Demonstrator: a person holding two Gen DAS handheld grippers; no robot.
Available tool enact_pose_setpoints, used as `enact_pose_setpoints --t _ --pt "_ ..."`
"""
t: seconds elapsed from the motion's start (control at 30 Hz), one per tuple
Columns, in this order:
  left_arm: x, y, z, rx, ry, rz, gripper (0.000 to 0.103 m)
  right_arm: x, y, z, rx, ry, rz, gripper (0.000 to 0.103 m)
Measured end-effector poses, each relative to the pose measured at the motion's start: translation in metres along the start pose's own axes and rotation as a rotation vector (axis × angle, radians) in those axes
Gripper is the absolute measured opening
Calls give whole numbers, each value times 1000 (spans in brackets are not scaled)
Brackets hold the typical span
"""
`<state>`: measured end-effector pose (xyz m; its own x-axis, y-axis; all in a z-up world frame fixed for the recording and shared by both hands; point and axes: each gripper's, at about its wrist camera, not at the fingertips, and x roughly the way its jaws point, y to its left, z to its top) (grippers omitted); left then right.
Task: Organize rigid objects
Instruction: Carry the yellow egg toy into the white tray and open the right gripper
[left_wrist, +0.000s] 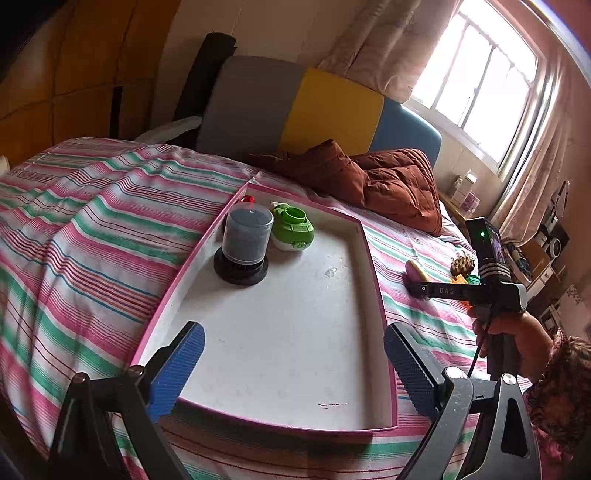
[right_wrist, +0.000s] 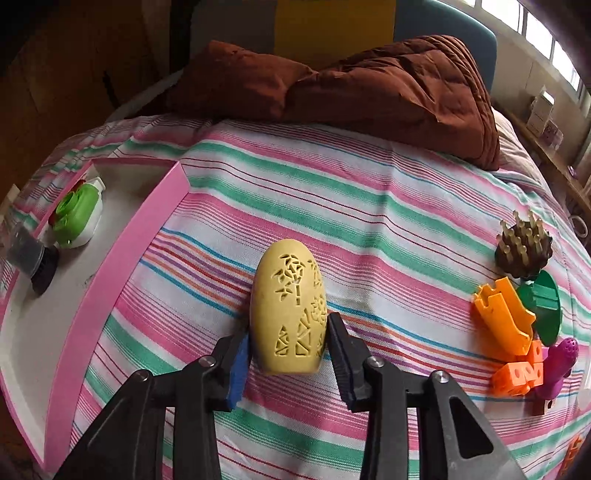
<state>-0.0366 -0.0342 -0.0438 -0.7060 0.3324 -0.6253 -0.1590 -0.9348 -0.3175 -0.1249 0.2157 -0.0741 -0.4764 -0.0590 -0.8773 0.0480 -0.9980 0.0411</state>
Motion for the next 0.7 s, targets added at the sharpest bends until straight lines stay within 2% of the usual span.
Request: enact_pose_setpoints --t 0.13,0.27,0.53,0.7 --pt "1 0 0 -3 4 0 98 0 -10 1 115 0 112 45" --pt "1 -1 0 1 5 1 98 5 -17 5 214 -4 157 44" --pt "1 -1 0 -3 4 -1 98 -1 4 8 151 -35 80 43" --pt "2 1 -1 -11 7 2 98 -25 16 10 202 -119 154 43"
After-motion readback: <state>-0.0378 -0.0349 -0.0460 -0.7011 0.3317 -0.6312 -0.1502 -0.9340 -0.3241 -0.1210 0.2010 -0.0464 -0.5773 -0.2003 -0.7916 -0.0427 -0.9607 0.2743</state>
